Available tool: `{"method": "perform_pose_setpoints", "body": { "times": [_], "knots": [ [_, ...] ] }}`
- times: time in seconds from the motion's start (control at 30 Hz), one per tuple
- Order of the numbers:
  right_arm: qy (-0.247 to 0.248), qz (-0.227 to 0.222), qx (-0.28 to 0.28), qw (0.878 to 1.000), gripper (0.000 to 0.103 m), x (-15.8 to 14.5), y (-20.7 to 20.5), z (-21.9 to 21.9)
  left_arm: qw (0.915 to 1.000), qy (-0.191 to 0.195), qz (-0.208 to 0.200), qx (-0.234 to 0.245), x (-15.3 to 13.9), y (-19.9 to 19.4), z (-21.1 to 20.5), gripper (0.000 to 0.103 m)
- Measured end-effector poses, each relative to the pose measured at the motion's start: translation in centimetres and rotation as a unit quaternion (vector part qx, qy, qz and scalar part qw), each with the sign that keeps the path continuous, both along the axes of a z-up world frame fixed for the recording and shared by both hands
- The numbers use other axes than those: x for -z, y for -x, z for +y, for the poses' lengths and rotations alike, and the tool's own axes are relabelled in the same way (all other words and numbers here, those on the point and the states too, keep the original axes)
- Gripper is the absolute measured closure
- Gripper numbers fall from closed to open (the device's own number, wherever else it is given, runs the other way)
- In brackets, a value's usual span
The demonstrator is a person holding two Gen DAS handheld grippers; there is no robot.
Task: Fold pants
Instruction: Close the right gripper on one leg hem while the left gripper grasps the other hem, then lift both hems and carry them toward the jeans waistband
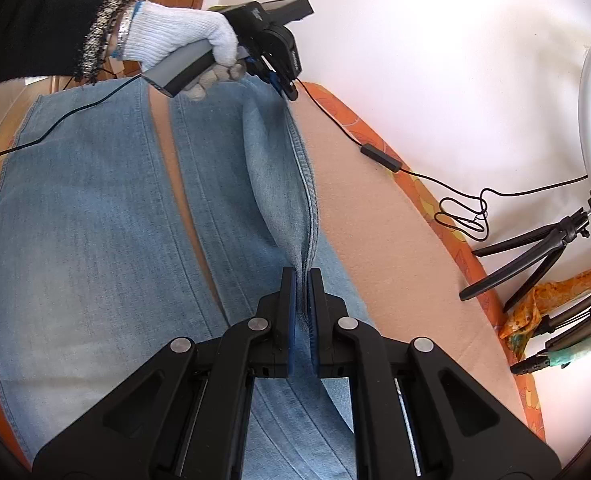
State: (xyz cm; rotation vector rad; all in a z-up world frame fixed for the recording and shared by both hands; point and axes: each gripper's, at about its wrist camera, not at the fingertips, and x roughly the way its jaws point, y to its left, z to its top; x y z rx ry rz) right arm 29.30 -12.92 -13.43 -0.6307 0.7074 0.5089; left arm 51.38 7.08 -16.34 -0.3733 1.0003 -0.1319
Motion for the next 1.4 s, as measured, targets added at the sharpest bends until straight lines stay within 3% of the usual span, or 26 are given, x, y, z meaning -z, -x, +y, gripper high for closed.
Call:
{"method": "perform_pose_setpoints", "body": {
  "times": [0.2,0.4,0.7,0.97,1.13,1.4],
  "knots": [
    [0.002,-0.022,0.033,0.999,0.097,-2.4,-0.6,-0.5,0.9978,0.021,-0.062,-0.008,-4.7,3.0,1.5,0.099],
    [0.005,-0.046,0.038,0.998,0.097,-6.2,1.7,-0.3,0.9925,0.03,-0.118,0.004,-9.9,7.0,3.1,0.099],
    [0.019,-0.056,0.012,0.998,0.097,-9.9,9.3,1.9,0.9873,0.042,-0.153,0.004,-12.3,16.4,5.3,0.099],
    [0.028,-0.02,-0.024,0.999,0.097,-8.6,17.0,4.6,0.9837,0.059,-0.169,-0.014,-10.6,26.5,8.2,0.099],
    [0.033,0.024,-0.036,0.999,0.097,-5.6,20.7,6.1,0.9858,0.067,-0.149,-0.039,-6.6,31.6,9.6,0.099],
    [0.032,0.087,-0.041,0.995,0.097,-1.2,22.5,7.3,0.9835,0.119,-0.106,-0.086,0.1,36.3,12.8,0.099]
  ]
}}
